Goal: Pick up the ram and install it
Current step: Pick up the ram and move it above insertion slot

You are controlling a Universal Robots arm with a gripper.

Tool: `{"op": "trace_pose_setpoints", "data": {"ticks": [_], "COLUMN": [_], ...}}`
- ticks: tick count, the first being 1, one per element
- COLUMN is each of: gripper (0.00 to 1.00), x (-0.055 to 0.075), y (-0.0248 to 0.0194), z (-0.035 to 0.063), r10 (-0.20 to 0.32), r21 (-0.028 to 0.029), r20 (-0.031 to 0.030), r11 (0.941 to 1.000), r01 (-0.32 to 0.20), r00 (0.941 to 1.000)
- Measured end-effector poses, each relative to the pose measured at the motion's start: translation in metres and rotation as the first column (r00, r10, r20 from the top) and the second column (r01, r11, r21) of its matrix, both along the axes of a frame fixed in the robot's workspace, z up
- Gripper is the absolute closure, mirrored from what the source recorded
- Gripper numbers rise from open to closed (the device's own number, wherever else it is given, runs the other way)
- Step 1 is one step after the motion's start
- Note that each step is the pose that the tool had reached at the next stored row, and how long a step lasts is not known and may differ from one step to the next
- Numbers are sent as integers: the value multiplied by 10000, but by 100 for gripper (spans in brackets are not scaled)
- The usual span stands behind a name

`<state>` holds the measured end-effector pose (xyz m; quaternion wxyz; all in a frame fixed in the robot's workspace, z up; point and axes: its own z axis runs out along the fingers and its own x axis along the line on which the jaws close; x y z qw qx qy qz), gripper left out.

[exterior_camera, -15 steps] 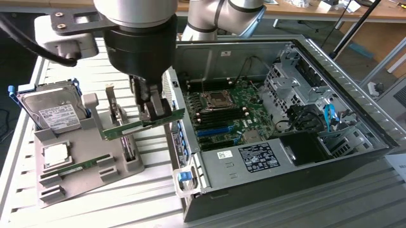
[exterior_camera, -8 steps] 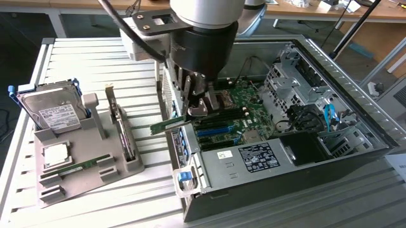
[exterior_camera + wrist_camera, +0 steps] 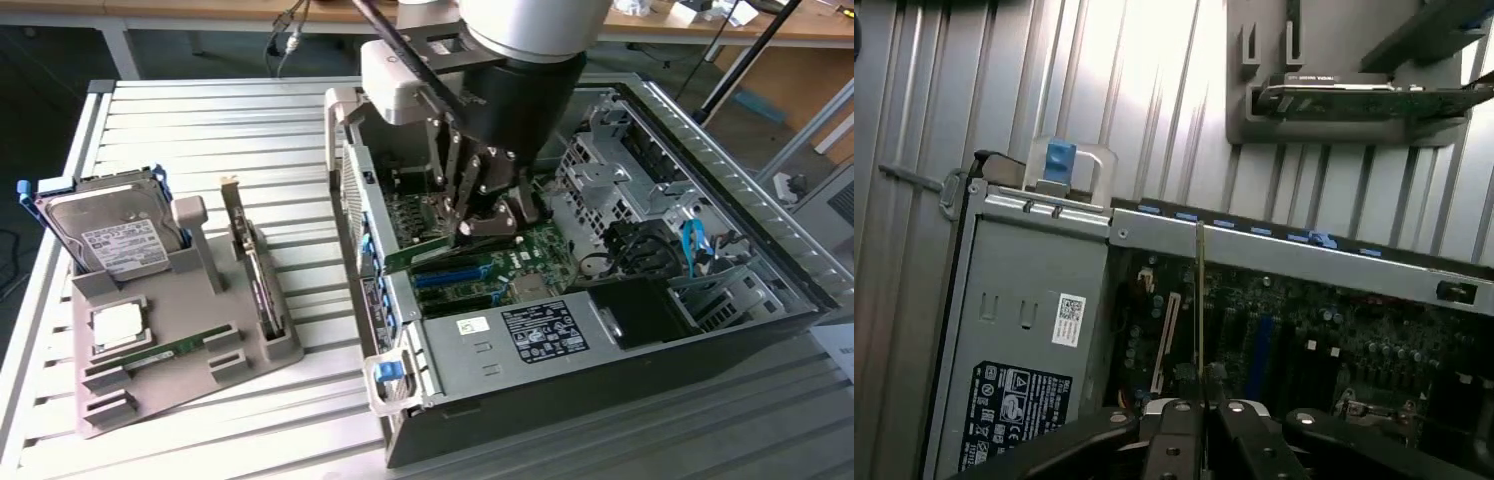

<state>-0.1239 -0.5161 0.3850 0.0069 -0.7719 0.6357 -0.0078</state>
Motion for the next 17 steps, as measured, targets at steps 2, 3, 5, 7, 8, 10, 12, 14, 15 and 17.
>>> {"op": "trace_pose_setpoints", "data": {"ticks": [2,3,5,7,8,10,12,14,15,17], "gripper": [88,88,88,88,88,88,88,88,88,88], "x": [175,215,313,397,413,437,449,466,472,494], "y": [56,60,67,75,79,89,96,105,109,119], "z": [-7,-9,-12,-15,-16,-20,-23,-29,-31,-36], "r10": [-1,-1,-13,-37,-72,-257,-457,-714,-795,-1067], "r21": [-1,0,0,1,0,-1,-1,0,0,-1], "r20": [1,0,0,1,0,0,0,0,0,0], "r11": [10000,10000,10000,10000,10000,9997,9990,9974,9968,9943], "r01": [1,1,13,37,72,257,457,714,795,1067], "r00": [10000,10000,10000,10000,10000,9997,9990,9974,9968,9943]}}
